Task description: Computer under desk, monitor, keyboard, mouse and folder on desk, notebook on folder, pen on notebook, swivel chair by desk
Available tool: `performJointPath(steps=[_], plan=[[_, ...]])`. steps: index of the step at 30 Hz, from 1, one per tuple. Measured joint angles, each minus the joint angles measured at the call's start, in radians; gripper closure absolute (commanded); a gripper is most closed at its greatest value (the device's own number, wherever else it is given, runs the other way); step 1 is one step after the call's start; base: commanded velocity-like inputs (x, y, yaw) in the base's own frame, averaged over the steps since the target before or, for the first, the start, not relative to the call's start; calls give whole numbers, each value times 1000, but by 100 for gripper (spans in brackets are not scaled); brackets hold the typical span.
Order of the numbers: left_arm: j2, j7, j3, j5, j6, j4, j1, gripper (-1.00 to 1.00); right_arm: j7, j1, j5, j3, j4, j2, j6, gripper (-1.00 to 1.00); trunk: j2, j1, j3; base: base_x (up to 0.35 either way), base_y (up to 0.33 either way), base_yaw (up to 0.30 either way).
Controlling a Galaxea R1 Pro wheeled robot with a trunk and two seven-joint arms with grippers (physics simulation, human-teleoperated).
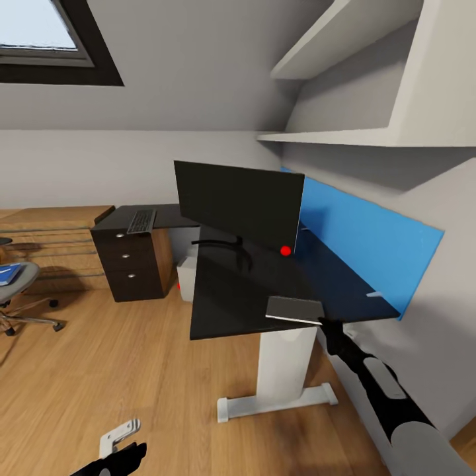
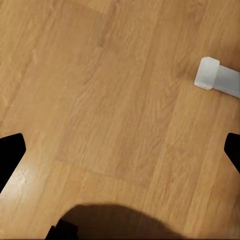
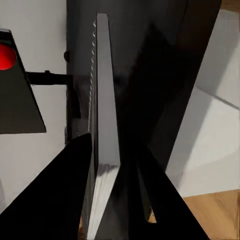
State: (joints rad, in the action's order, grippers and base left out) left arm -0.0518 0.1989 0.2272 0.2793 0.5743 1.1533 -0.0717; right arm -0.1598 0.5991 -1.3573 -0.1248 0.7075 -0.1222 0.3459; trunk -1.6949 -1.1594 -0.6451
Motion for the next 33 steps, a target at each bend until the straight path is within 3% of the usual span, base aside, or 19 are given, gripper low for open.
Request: performJointPath(steps=[2,4,8,14,17,24,33], plan=[[0,0,0,-1,0,-2,0,-100,-20,0,35,-1,1,13,-1,100,14,8,6,0,0,0],[-1,0,0,-21,0,-5,0,-100,-82,0,136,1,1,50,-10,100,28,15,13,0,0,0],[-1,0,0,-35,-11,-5,0,-100,-111,0,208,0,1,84,-26,100,35,19,16,0,0,0],[0,-1,0,-43,-44,-6,0,-100,-125,0,318,3,2,161,-41,100,35,19,16,0,0,0],[0,-1,0,-43,-55,-6,0,-100,-125,-1,354,3,5,187,-44,100,35,19,16,0,10,0],[-1,-3,0,-42,-148,-13,0,-100,-125,-12,439,3,47,239,-83,100,35,19,16,0,190,0],[-1,-3,-1,-43,-172,-26,0,-100,-122,-26,459,18,61,257,-97,100,35,19,16,0,306,0]])
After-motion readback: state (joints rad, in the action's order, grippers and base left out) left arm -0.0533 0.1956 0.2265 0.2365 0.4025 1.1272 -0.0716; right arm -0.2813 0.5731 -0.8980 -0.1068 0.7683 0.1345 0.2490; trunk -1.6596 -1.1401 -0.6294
